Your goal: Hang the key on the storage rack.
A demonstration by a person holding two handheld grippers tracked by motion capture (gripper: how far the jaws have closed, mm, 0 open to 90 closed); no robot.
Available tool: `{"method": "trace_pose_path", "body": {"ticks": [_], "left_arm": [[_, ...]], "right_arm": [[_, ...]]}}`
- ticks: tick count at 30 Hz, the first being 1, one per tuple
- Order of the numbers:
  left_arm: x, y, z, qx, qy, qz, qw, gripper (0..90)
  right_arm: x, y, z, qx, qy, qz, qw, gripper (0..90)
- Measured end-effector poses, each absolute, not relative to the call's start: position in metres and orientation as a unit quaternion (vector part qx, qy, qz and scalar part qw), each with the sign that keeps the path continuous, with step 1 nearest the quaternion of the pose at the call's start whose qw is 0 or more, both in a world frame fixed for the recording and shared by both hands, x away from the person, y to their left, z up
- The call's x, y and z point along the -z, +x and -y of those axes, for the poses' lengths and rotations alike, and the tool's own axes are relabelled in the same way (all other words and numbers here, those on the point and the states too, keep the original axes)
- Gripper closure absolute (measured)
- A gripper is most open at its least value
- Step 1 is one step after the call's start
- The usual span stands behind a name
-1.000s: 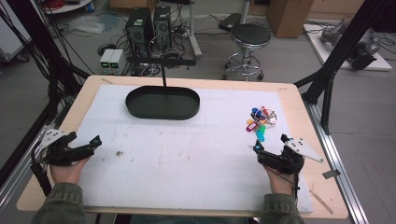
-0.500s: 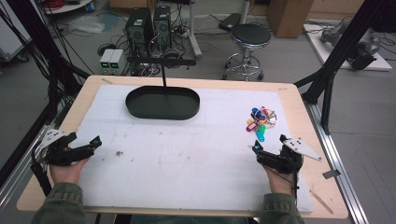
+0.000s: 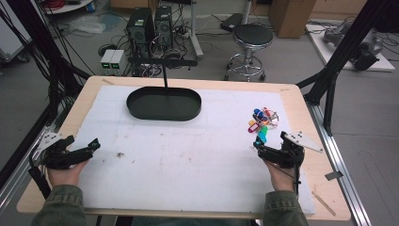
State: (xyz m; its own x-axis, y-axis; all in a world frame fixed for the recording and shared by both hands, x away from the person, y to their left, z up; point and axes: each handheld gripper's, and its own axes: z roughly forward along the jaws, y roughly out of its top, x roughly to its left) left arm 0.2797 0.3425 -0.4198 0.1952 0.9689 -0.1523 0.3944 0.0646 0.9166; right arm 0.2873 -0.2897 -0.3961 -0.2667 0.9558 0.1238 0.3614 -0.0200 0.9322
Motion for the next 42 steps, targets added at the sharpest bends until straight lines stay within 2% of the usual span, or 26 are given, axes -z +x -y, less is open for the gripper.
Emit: {"method": "trace_pose_path", "body": {"ticks": [8,29,42], "left_arm": [[0.419,0.279,-0.341,-0.317,0.616,-0.555,0.461,1.7],[0.42,0.28,-0.342,-0.31,0.613,-0.559,0.464,1.7],[0.421,0.281,-0.343,-0.306,0.614,-0.559,0.466,1.7]], "right_arm": [[0.392,0.298,0.289,-0.477,0.517,-0.642,0.305,0.5],[0.372,0.322,0.296,-0.452,0.522,-0.662,0.292,0.5],[0.365,0.34,0.296,-0.429,0.518,-0.69,0.266,0.5]]}}
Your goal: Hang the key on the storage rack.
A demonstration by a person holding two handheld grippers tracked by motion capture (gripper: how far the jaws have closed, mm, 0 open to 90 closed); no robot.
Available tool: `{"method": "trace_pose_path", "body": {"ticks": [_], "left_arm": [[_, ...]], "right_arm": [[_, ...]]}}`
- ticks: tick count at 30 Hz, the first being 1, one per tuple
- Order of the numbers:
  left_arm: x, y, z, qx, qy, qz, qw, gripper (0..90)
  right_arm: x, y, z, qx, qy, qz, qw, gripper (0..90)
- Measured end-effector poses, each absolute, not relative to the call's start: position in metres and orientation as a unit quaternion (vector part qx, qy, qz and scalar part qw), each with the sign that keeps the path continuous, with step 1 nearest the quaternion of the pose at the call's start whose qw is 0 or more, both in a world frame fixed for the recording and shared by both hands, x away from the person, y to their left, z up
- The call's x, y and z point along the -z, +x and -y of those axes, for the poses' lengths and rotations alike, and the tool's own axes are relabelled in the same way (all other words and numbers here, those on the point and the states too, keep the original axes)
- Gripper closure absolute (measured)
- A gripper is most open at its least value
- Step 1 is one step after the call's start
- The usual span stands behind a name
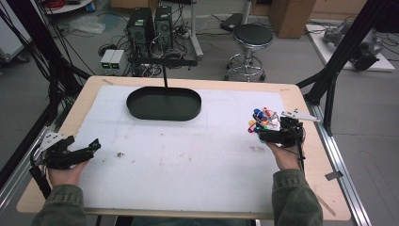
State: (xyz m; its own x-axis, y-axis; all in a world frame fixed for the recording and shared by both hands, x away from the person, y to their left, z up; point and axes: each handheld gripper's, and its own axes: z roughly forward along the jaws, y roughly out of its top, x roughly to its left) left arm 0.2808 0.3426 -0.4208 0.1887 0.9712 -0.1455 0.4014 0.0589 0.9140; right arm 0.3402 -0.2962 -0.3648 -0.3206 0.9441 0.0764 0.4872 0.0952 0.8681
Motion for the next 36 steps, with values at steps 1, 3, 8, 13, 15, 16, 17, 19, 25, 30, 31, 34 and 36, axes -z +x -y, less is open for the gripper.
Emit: {"method": "trace_pose_path", "body": {"ticks": [1,3,8,13,15,16,17,19,25,30,31,34,36], "left_arm": [[0.421,0.281,-0.343,-0.305,0.614,-0.559,0.466,1.7],[0.421,0.281,-0.342,-0.304,0.614,-0.559,0.467,1.7],[0.421,0.281,-0.343,-0.303,0.614,-0.559,0.467,1.7],[0.421,0.282,-0.343,-0.302,0.613,-0.559,0.469,1.7],[0.421,0.282,-0.344,-0.3,0.612,-0.56,0.471,1.7],[0.421,0.282,-0.344,-0.3,0.612,-0.56,0.471,1.7],[0.421,0.282,-0.344,-0.301,0.612,-0.56,0.472,1.7],[0.421,0.282,-0.344,-0.301,0.612,-0.559,0.471,1.7],[0.422,0.283,-0.345,-0.3,0.611,-0.56,0.473,1.7],[0.422,0.283,-0.345,-0.299,0.611,-0.56,0.474,1.7],[0.422,0.283,-0.345,-0.299,0.611,-0.56,0.474,1.7],[0.422,0.283,-0.345,-0.298,0.61,-0.56,0.475,1.7],[0.422,0.283,-0.345,-0.298,0.609,-0.56,0.475,1.7]], "right_arm": [[0.365,0.341,0.296,-0.427,0.518,-0.692,0.265,0.5],[0.364,0.345,0.296,-0.422,0.517,-0.696,0.265,0.5],[0.367,0.354,0.299,-0.413,0.527,-0.696,0.259,0.5],[0.369,0.362,0.3,-0.403,0.53,-0.7,0.26,0.5],[0.369,0.366,0.3,-0.396,0.53,-0.705,0.256,0.5],[0.369,0.368,0.299,-0.392,0.53,-0.708,0.254,0.5],[0.369,0.37,0.299,-0.392,0.528,-0.708,0.256,0.5],[0.37,0.375,0.298,-0.387,0.531,-0.711,0.251,0.5],[0.375,0.388,0.298,-0.369,0.533,-0.723,0.238,0.5],[0.38,0.399,0.301,-0.355,0.542,-0.726,0.228,0.5],[0.382,0.401,0.302,-0.352,0.544,-0.727,0.228,0.5],[0.386,0.405,0.307,-0.342,0.553,-0.727,0.22,0.5],[0.389,0.407,0.309,-0.338,0.559,-0.725,0.217,0.5]]}}
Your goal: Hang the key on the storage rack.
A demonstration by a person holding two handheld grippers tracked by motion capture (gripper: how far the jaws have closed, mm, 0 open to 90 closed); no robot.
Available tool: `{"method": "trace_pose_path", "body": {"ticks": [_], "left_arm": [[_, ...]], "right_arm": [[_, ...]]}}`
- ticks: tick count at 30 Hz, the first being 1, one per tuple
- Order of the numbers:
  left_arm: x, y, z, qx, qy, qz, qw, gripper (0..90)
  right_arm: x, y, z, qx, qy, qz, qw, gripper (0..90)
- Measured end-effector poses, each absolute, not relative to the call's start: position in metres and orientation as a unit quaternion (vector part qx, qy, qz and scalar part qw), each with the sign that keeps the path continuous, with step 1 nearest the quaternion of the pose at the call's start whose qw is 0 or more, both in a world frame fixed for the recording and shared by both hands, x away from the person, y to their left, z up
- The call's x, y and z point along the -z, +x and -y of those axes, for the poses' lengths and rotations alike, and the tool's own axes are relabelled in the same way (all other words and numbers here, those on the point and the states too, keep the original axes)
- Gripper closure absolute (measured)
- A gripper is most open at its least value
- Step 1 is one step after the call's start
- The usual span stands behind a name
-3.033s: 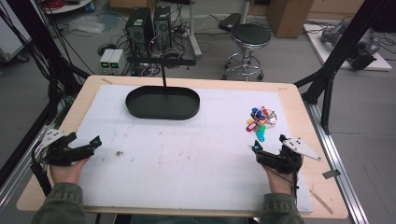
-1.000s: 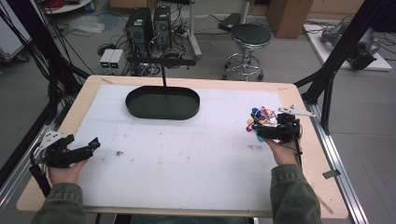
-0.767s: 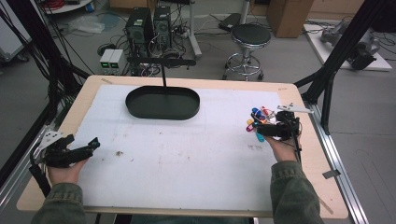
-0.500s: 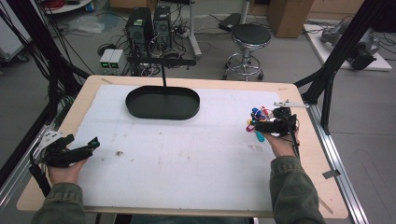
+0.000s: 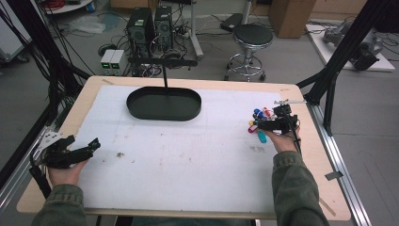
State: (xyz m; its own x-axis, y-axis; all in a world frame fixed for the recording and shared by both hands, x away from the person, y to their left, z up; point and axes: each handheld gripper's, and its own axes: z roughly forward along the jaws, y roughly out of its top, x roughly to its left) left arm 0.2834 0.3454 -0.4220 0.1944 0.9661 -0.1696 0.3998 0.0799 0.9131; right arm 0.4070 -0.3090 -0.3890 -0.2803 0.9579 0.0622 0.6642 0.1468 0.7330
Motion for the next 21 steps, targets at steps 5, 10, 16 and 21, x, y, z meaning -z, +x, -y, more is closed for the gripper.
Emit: {"method": "trace_pose_path", "body": {"ticks": [5,10,16,21], "left_arm": [[0.422,0.284,-0.346,-0.297,0.609,-0.561,0.476,1.7],[0.422,0.284,-0.346,-0.297,0.609,-0.559,0.477,1.7],[0.423,0.284,-0.346,-0.295,0.61,-0.559,0.477,1.7],[0.423,0.284,-0.346,-0.295,0.61,-0.559,0.478,1.7]], "right_arm": [[0.395,0.413,0.313,-0.324,0.569,-0.726,0.21,0.6],[0.402,0.422,0.314,-0.301,0.57,-0.738,0.199,1.0],[0.405,0.424,0.315,-0.299,0.571,-0.741,0.187,3.4],[0.407,0.426,0.317,-0.296,0.573,-0.742,0.18,5.0]]}}
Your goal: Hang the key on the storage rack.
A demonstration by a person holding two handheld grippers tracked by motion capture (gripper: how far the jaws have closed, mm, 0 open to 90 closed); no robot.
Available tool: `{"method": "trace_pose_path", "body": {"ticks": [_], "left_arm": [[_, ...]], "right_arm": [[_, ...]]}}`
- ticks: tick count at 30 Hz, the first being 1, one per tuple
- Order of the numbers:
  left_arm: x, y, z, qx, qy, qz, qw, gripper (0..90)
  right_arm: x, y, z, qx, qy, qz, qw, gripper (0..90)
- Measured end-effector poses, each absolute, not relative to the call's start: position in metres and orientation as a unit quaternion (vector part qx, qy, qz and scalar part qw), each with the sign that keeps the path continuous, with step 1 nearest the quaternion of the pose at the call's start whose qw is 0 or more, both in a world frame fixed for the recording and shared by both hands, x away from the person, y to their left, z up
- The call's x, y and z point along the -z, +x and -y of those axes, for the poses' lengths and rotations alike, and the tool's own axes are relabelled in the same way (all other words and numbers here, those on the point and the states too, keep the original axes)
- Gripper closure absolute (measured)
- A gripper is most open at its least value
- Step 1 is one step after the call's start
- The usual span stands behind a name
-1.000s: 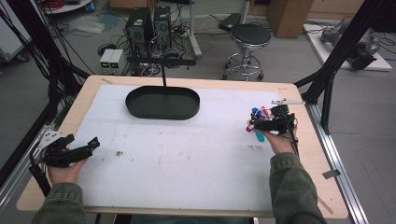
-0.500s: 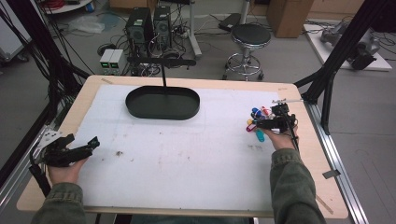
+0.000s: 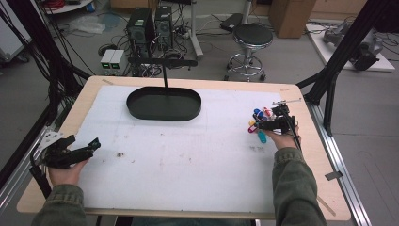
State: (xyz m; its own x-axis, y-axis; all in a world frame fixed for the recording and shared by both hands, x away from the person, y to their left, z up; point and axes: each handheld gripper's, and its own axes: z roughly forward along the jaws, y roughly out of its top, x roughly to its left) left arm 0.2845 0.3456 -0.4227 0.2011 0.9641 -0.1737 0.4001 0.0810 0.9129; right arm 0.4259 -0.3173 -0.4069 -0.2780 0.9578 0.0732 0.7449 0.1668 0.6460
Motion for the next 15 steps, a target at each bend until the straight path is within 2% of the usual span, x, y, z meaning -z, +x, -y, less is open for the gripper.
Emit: {"method": "trace_pose_path", "body": {"ticks": [5,6,9,11,15], "left_arm": [[0.4229,0.2848,-0.3455,-0.294,0.611,-0.559,0.478,1.7],[0.4229,0.2848,-0.3457,-0.294,0.611,-0.559,0.477,1.7],[0.4229,0.2848,-0.3456,-0.295,0.61,-0.559,0.478,1.7],[0.423,0.2849,-0.3458,-0.295,0.61,-0.559,0.477,1.7],[0.423,0.2849,-0.3456,-0.295,0.611,-0.559,0.477,1.7]], "right_arm": [[0.4088,0.4271,0.3173,-0.292,0.57,-0.748,0.173,8.7],[0.409,0.4272,0.3173,-0.292,0.567,-0.751,0.172,14.6],[0.4092,0.4271,0.3151,-0.293,0.557,-0.759,0.167,21.7],[0.4095,0.4271,0.314,-0.292,0.555,-0.761,0.167,22.8],[0.4123,0.4278,0.3112,-0.278,0.548,-0.771,0.168,32.6]]}}
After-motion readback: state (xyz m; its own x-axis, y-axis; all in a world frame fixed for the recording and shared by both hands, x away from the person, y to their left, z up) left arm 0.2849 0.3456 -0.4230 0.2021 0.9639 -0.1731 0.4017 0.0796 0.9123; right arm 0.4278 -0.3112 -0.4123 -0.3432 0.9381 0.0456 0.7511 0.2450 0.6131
